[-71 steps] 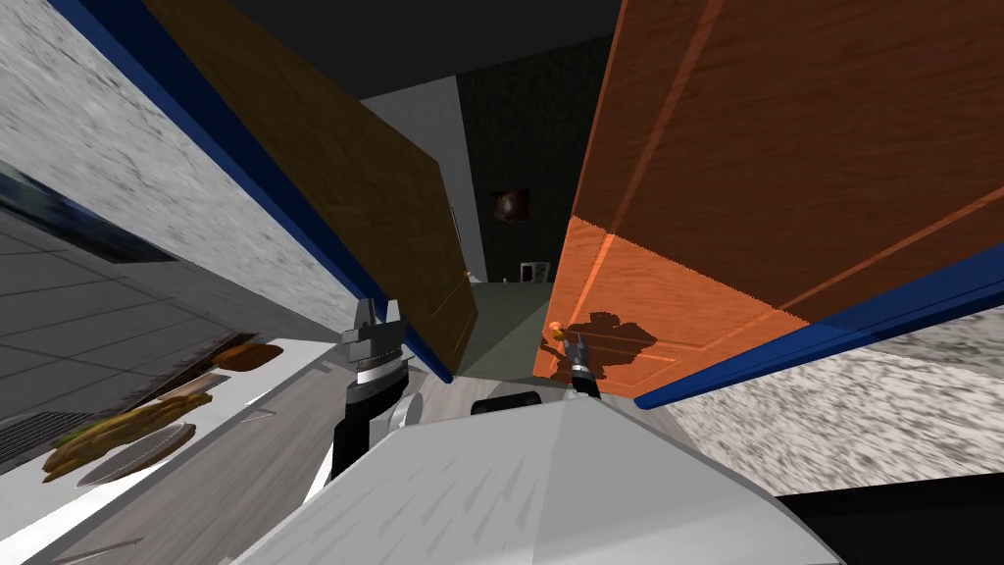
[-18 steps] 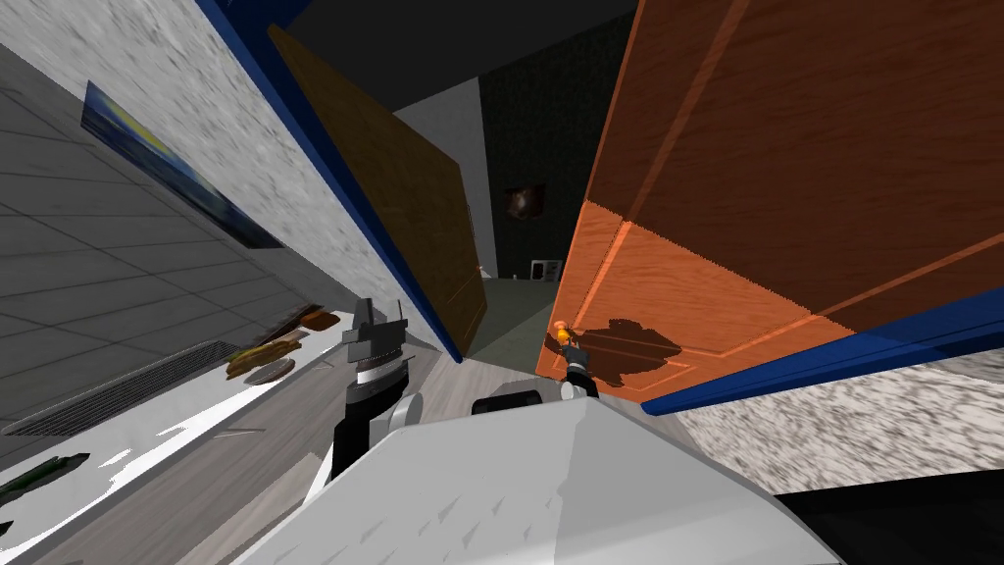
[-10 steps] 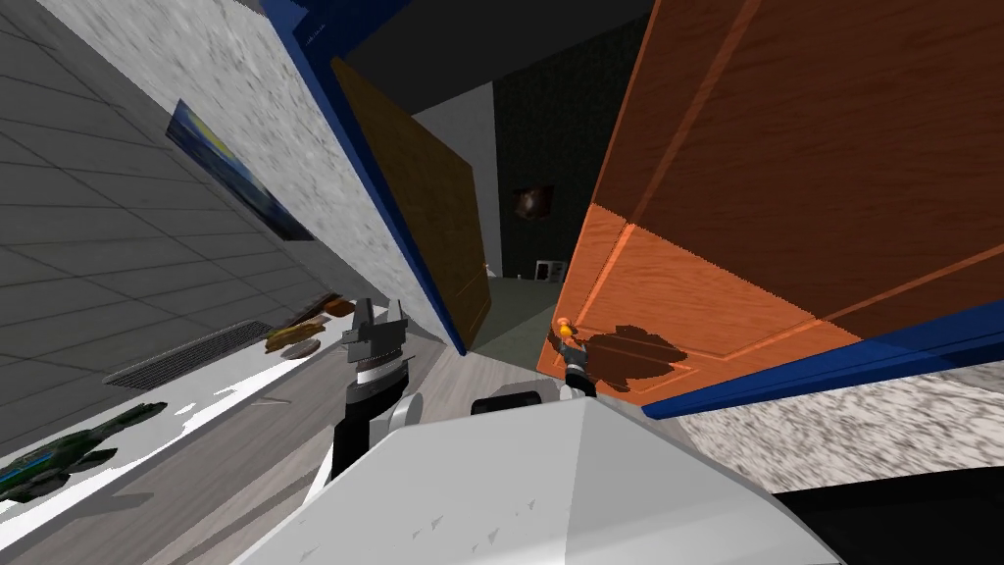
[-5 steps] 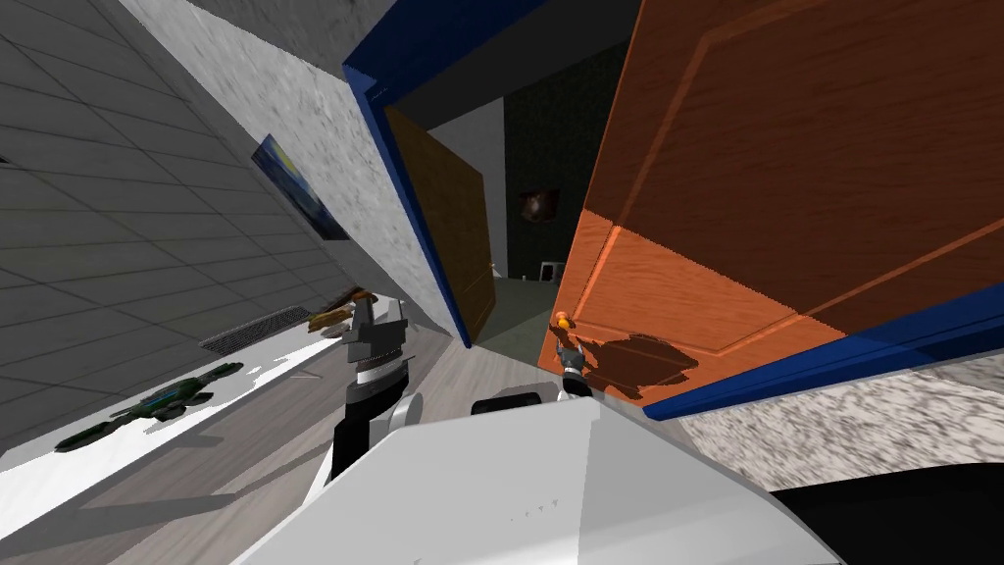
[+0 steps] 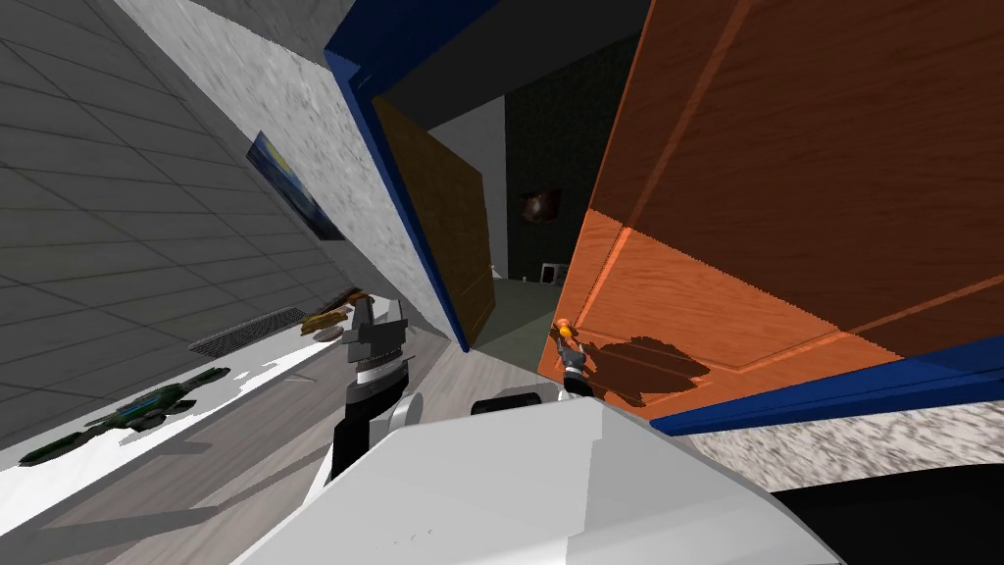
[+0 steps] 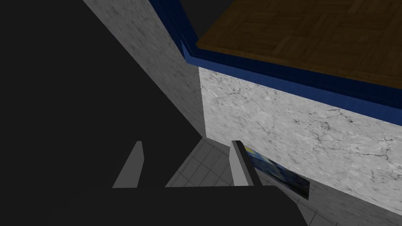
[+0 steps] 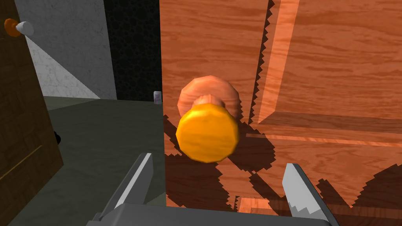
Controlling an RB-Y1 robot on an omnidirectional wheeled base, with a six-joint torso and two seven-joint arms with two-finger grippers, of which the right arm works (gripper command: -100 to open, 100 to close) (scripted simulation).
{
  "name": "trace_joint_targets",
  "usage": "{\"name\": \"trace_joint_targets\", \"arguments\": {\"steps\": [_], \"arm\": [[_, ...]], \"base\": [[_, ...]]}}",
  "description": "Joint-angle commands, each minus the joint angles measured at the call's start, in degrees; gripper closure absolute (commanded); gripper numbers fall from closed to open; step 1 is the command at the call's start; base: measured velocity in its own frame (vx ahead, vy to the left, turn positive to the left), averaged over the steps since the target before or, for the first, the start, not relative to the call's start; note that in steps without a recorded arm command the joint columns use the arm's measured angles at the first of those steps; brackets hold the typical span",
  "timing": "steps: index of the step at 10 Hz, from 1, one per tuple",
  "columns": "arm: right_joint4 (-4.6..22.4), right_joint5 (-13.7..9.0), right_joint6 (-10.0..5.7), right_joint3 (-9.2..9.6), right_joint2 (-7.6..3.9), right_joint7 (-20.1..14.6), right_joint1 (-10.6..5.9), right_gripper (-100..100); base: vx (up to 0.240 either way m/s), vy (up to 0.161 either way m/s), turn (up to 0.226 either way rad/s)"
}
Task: Push the door open
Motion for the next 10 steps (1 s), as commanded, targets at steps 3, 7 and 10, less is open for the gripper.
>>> {"name": "trace_joint_targets", "arguments": {"steps": [3,7,10], "arm": [[0.6,-0.2,-0.22,-0.42,0.06,-0.2,-0.54,-100],[0.5,-0.2,-0.17,-0.36,0.02,-0.1,-0.47,100],[0.5,-0.2,-0.17,-0.36,0.02,-0.1,-0.47,100]], "base": [[0.204,-0.089,0.022],[0.005,-0.003,0.002],[-0.009,0.004,-0.001]]}}
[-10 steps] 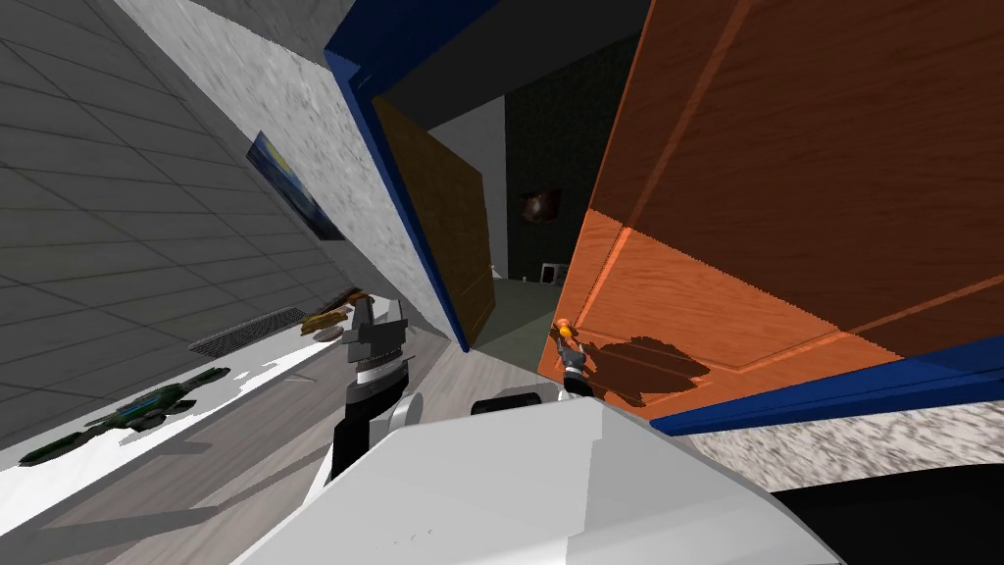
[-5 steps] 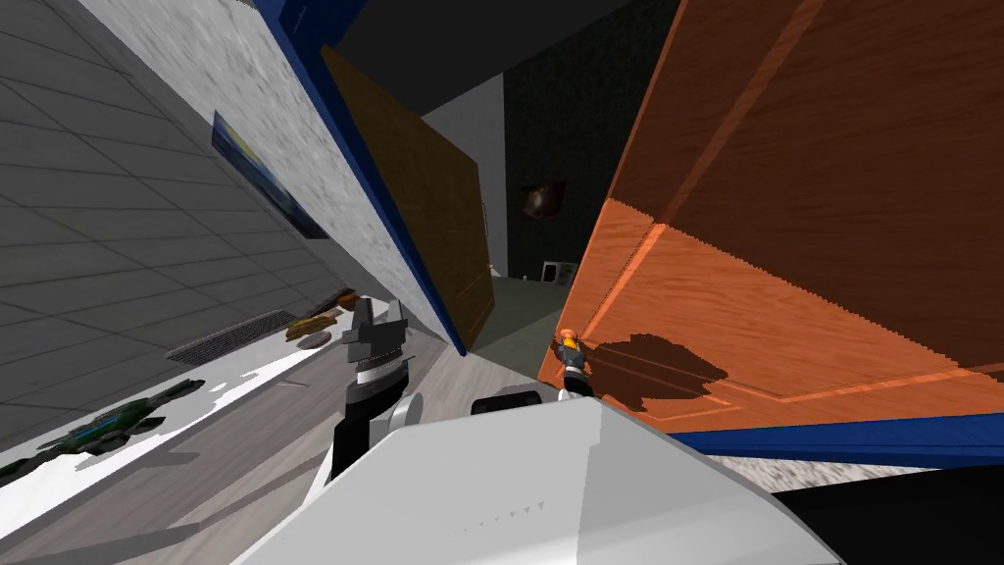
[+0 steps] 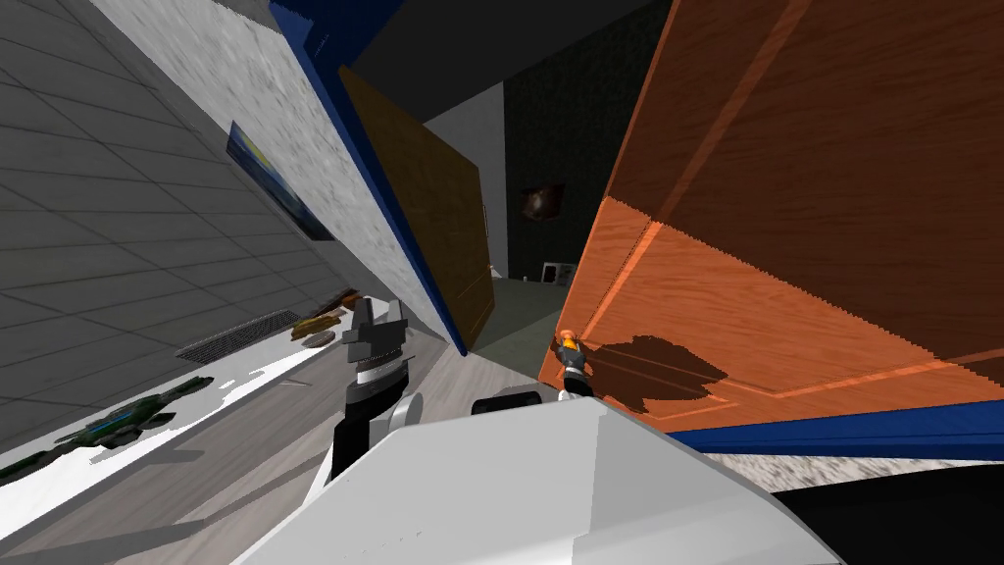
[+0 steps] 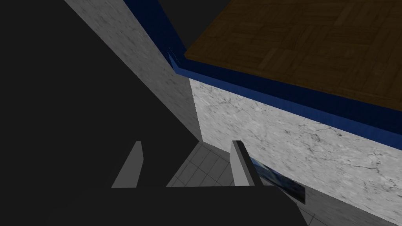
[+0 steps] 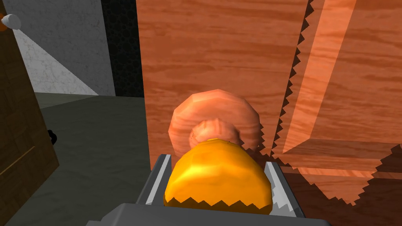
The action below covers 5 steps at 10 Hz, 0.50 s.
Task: Push the door open
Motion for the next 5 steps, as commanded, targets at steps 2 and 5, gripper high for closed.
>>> {"name": "trace_joint_targets", "arguments": {"steps": [2,5], "arm": [[0.2,-0.5,-0.19,-0.93,-0.34,0.2,-0.09,100],[0.4,-1.2,-0.47,-2.27,-0.67,0.5,-0.21,100]], "base": [[0.140,-0.015,-0.032],[0.201,-0.029,-0.039]]}}
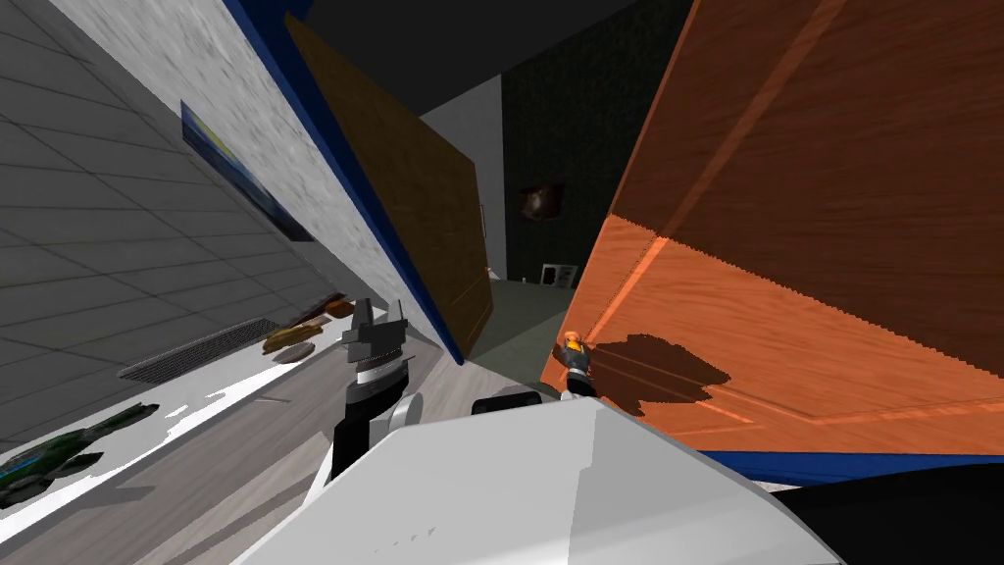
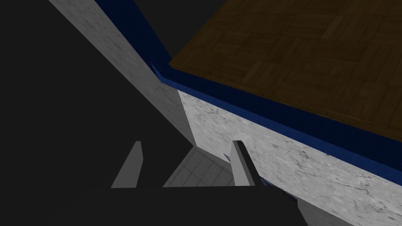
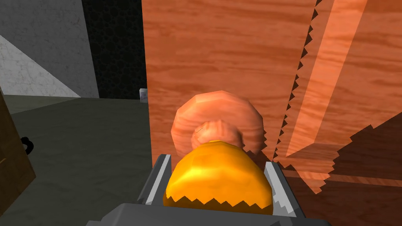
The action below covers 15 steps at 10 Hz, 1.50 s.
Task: Push the door open
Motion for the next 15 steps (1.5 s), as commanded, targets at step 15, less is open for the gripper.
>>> {"name": "trace_joint_targets", "arguments": {"steps": [15], "arm": [[2.3,-4.9,-2.60,-9.27,-0.21,1.7,-1.45,100]], "base": [[0.179,-0.035,-0.048]]}}
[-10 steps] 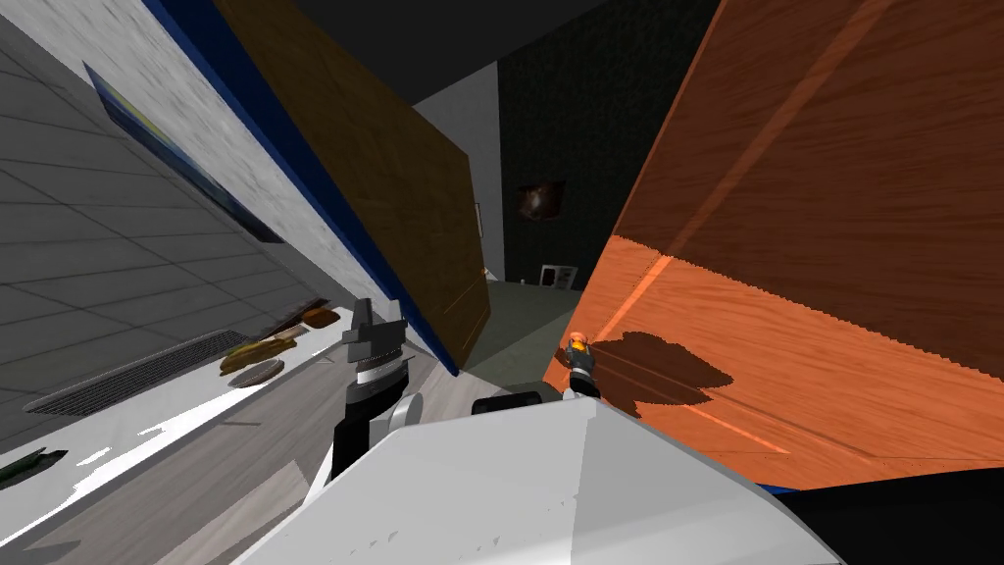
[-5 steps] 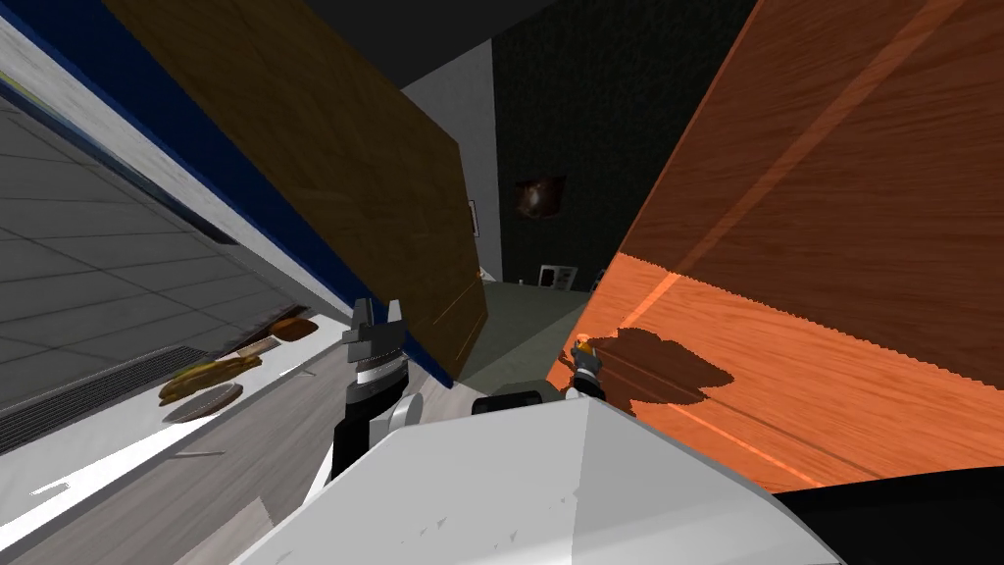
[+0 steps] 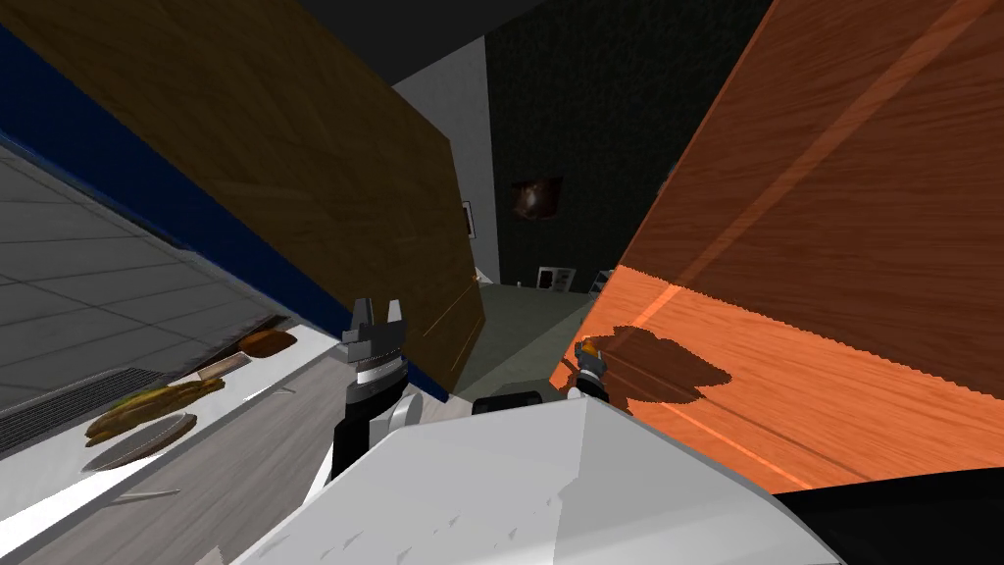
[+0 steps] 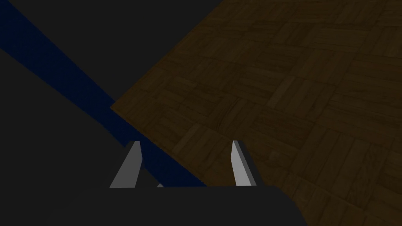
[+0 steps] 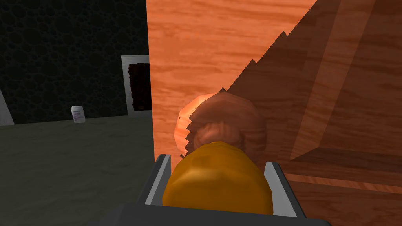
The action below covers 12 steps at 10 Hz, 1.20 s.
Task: Push the door open
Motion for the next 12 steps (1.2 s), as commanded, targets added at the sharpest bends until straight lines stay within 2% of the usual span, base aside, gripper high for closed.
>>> {"name": "trace_joint_targets", "arguments": {"steps": [1,7,8,12], "arm": [[0.2,-0.8,-0.80,-1.78,-0.62,0.0,-0.02,100],[0.7,-2.2,-1.34,-4.37,0.55,0.6,-0.26,100],[1.2,-2.0,-1.16,-3.98,0.44,0.4,-0.29,100],[1.4,-3.8,-1.68,-6.65,-0.35,0.8,-0.04,100]], "base": [[0.213,-0.028,-0.068],[0.184,-0.022,-0.056],[0.081,-0.013,-0.024],[0.171,-0.056,-0.048]]}}
